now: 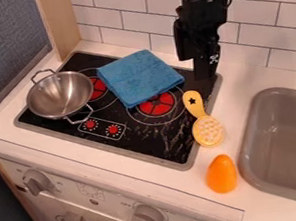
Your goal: Put the hair brush on top of the blue cloth
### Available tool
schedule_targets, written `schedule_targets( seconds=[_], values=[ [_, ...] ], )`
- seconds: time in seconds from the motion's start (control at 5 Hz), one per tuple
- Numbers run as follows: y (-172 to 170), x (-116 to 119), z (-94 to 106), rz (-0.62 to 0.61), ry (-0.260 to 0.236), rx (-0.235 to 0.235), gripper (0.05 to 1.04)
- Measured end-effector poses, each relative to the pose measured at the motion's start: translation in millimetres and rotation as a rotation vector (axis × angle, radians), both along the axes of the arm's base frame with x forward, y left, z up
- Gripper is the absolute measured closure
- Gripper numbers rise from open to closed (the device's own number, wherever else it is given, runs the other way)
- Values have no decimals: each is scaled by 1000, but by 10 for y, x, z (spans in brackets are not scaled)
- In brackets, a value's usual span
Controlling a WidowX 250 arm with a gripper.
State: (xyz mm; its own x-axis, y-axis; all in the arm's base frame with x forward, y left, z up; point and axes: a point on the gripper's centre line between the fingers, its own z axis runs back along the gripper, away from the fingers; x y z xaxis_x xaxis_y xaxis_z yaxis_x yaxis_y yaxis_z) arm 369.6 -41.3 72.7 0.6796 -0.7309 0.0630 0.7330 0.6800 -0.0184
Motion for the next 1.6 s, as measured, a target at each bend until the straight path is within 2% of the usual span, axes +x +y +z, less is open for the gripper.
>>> schedule_targets(
  seconds=[0.2,0.4,0.6,0.8,1.0,1.2,1.4,1.6],
  values=[
    [2,-46,-144,21,38,2,83],
    [-59,-305,-297,194,72,2,83],
    [-131,-521,-212,307,65,-22,83],
    [-212,-646,-174,454,8,-16,83],
    [-306,-657,-236,597,-97,-14,83],
    [-339,-604,-295,671,-248,-53,83],
    [-377,-529,-256,737,-332,-50,83],
    [-400,-491,-314,741,-339,-65,83]
  ],
)
